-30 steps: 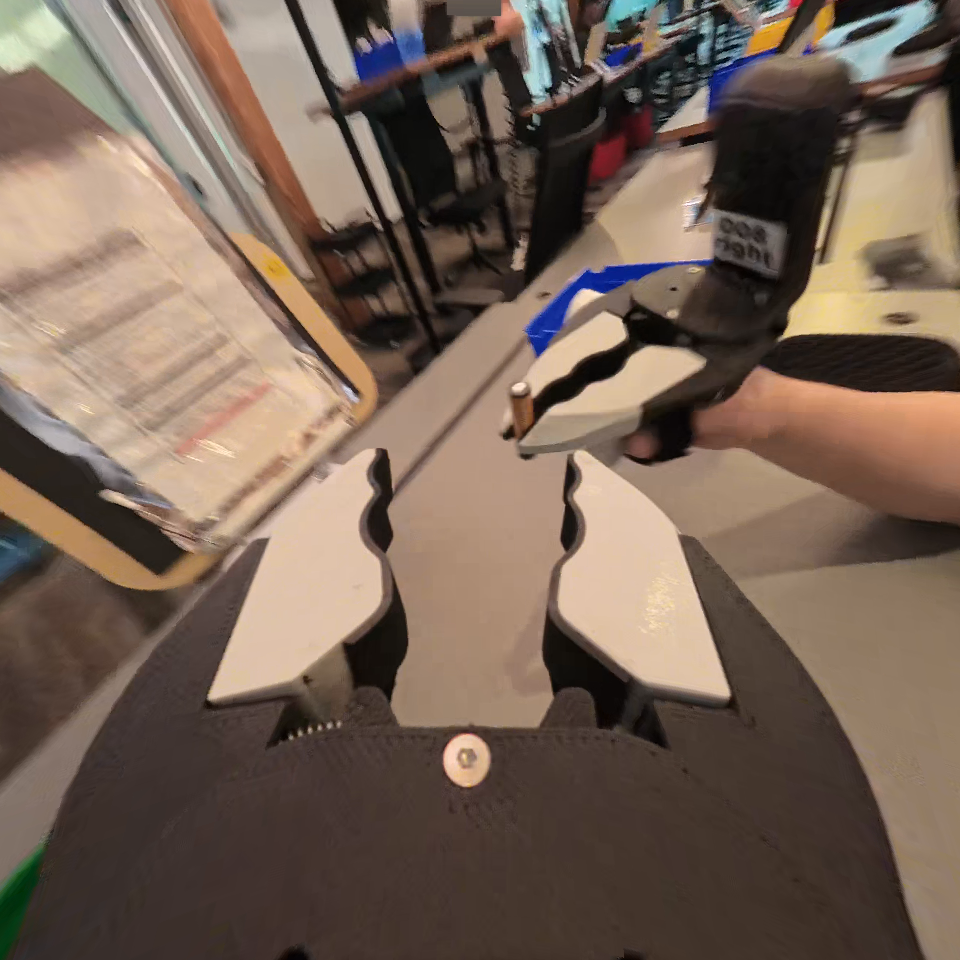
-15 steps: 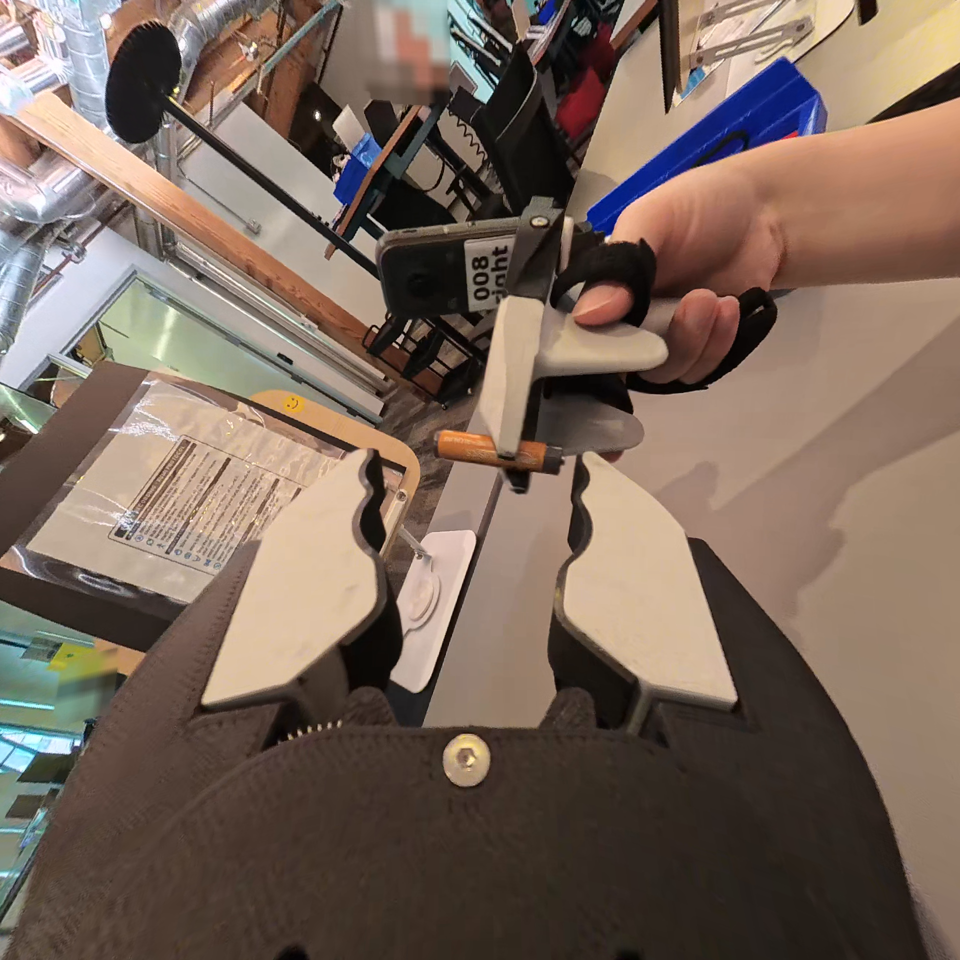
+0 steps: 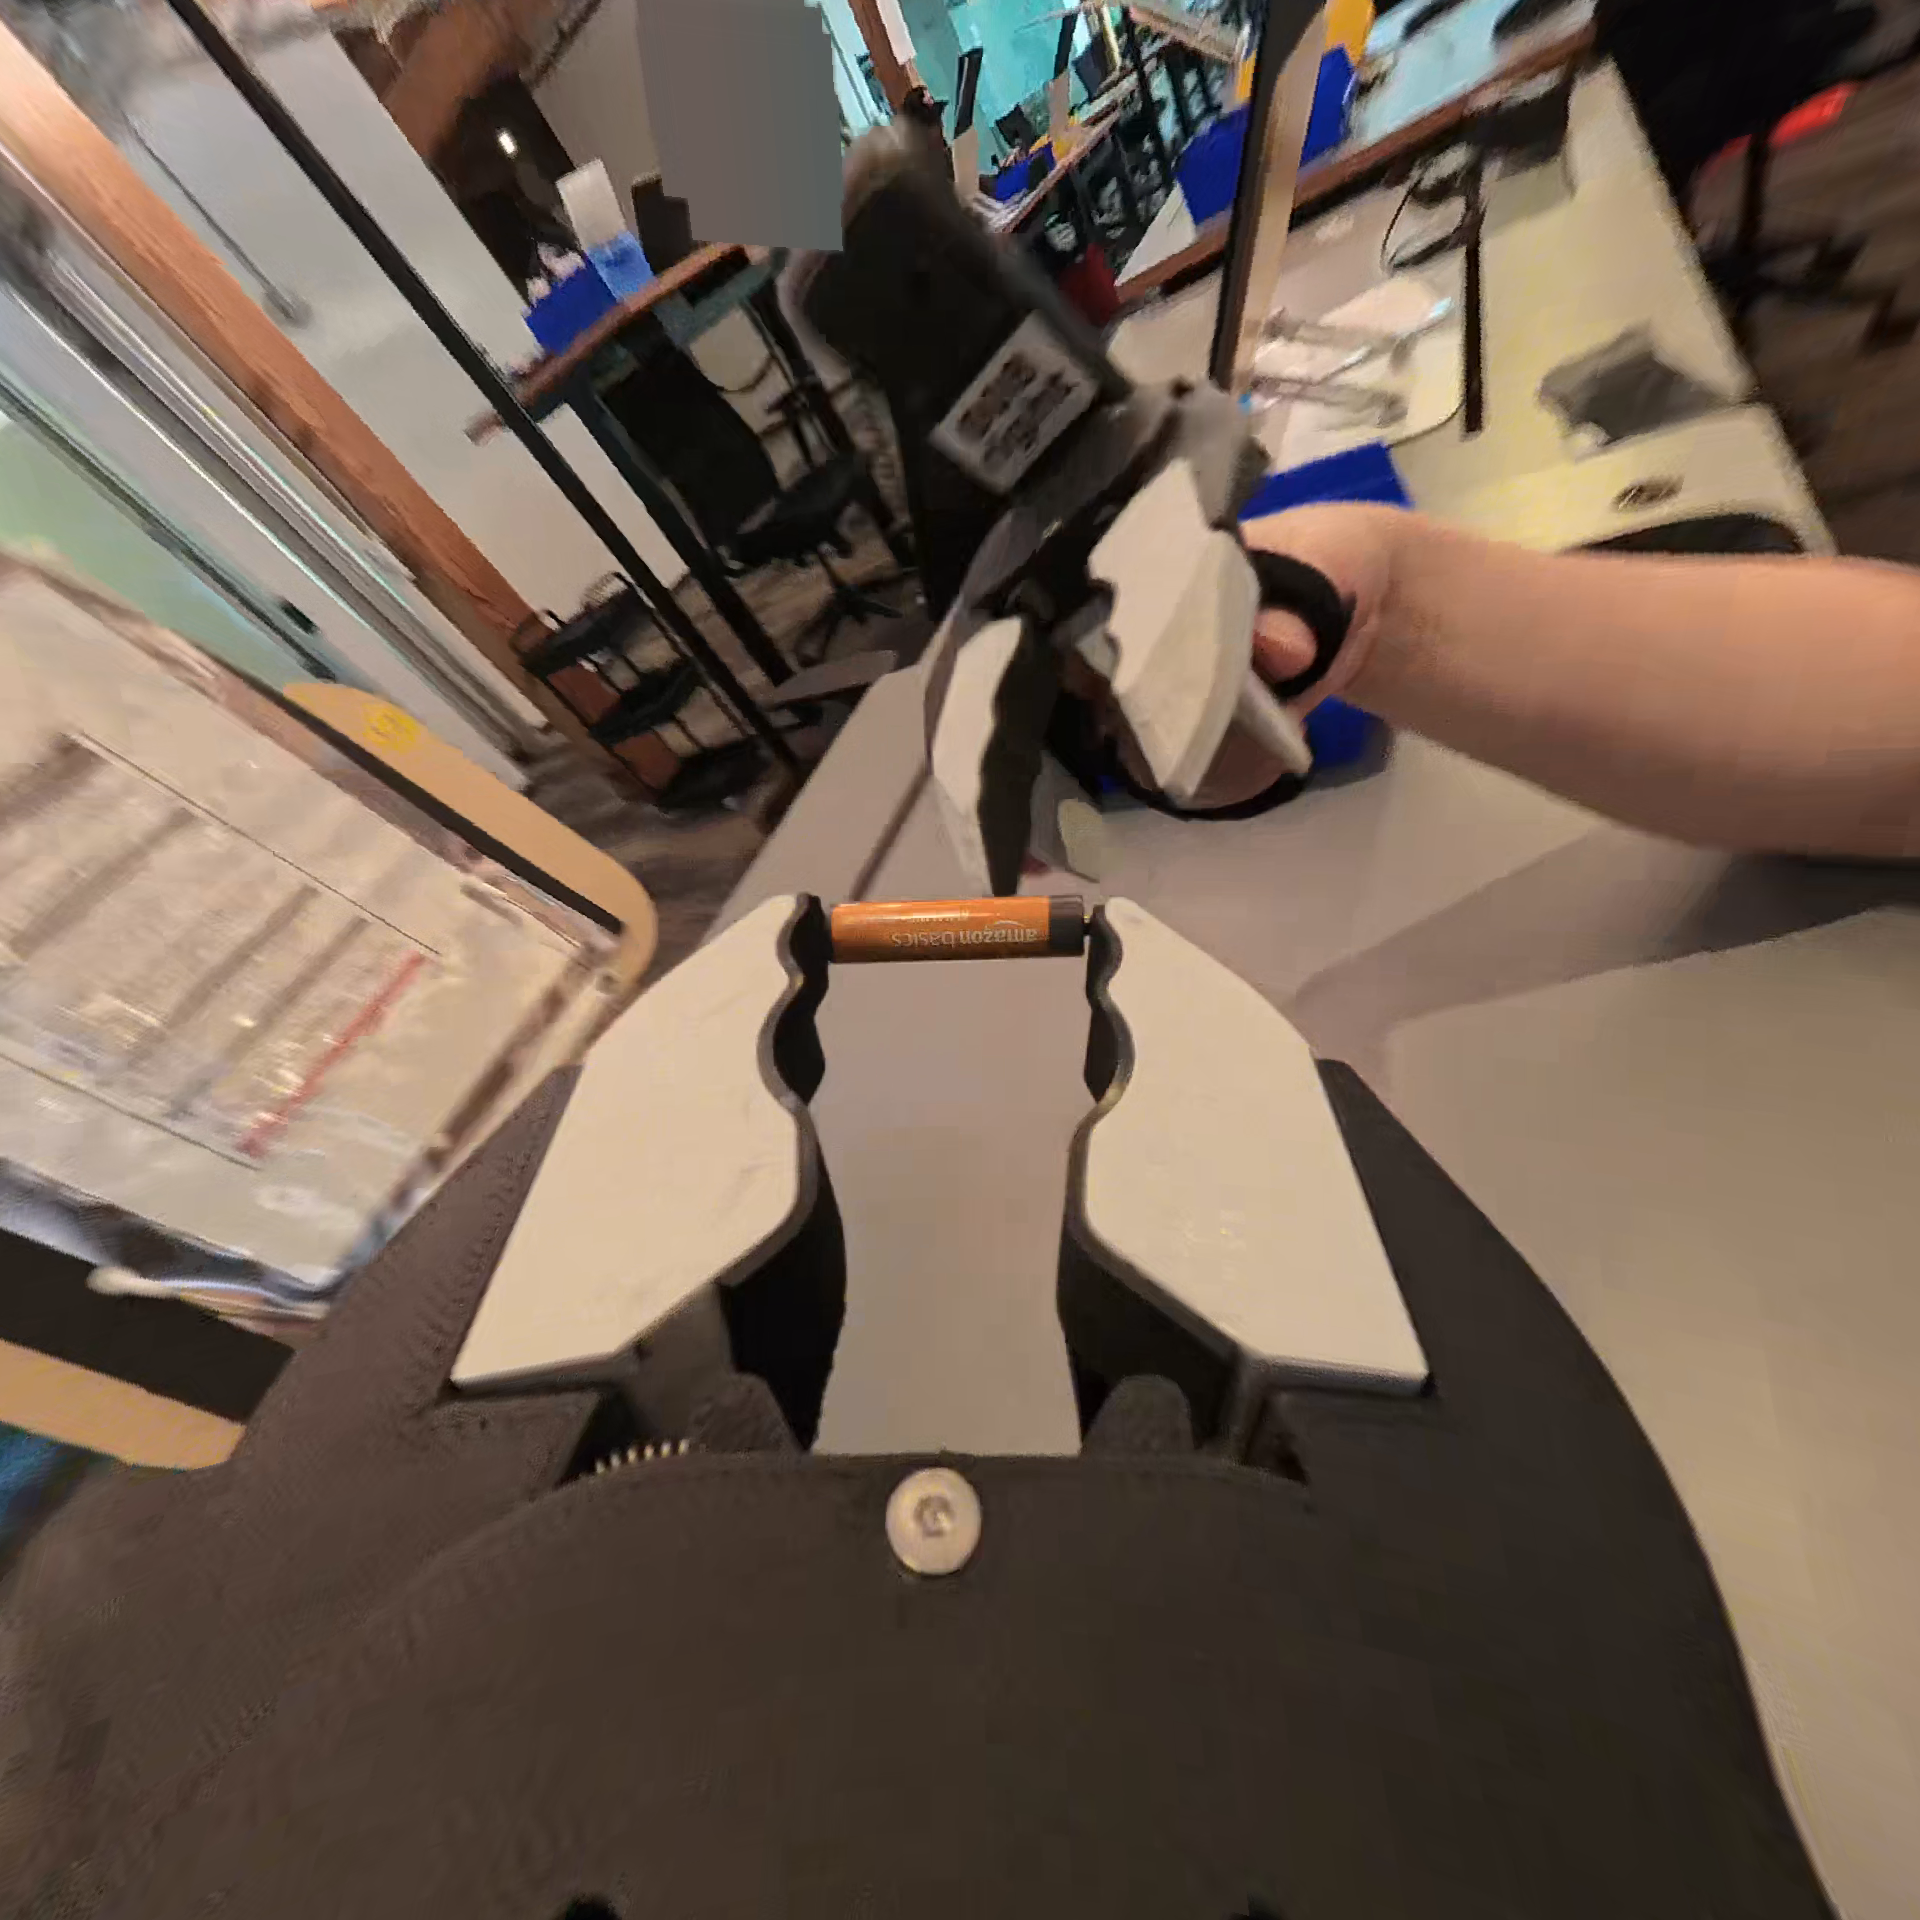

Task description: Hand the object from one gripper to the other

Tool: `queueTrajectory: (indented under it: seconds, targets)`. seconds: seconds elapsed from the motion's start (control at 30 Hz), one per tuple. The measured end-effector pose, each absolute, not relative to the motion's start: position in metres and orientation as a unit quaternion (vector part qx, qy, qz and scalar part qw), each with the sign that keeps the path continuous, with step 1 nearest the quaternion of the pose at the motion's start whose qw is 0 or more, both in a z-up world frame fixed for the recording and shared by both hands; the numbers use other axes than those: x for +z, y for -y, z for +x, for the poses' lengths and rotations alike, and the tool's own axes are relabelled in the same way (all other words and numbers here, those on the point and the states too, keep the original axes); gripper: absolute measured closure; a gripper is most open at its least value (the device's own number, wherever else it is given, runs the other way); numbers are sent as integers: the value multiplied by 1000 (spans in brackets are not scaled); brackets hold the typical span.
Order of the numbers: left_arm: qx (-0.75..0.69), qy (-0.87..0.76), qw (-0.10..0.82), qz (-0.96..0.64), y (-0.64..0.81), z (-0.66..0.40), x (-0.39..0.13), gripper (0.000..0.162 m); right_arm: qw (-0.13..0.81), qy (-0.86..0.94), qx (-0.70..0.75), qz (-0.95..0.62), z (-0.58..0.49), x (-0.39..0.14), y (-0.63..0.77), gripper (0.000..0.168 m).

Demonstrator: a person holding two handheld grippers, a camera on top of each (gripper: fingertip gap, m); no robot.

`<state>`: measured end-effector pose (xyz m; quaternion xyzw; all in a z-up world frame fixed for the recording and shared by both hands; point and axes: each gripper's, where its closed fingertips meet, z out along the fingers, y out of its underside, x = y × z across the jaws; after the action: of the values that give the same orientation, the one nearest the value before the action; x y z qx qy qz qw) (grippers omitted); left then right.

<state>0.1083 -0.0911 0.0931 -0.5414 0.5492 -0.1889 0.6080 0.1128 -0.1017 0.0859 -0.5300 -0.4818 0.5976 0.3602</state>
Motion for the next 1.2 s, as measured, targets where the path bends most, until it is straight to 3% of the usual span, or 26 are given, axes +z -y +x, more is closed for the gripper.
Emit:
queueTrajectory:
  seconds: [0.03,0.2,0.3,0.37,0.47,0.63,0.97,1.0,1.1,1.2]
  targets:
    - [-221,-536,597,-555,92,106,96,114,423,506,548,-515,116,89,98,128]
    - [-389,-461,509,-614,99,104,105,114,747,565,133,-323,124,116,95,131]
    - [-449,-443,444,-636,106,108,98,114,768,590,-119,-221,116,108,100,137]
    - [-474,-432,419,-643,108,112,96,114,760,595,-159,-206,106,103,103,132]
    - [-487,-431,400,-646,111,116,92,114,766,588,-175,-191,96,102,106,132]
    - [-482,-450,395,-640,115,122,87,115,766,589,-148,-212,92,98,106,153]
    - [-499,-442,389,-636,111,121,89,114,765,584,-114,-246,92,99,103,154]
    - [-501,-442,398,-628,111,120,93,114,769,577,-82,-264,93,102,102,156]
    - [-494,-437,458,-596,107,111,112,92,778,530,63,-331,102,117,96,157]
    - [-364,-455,575,-575,92,97,123,89,713,455,318,-427,112,131,89,157]
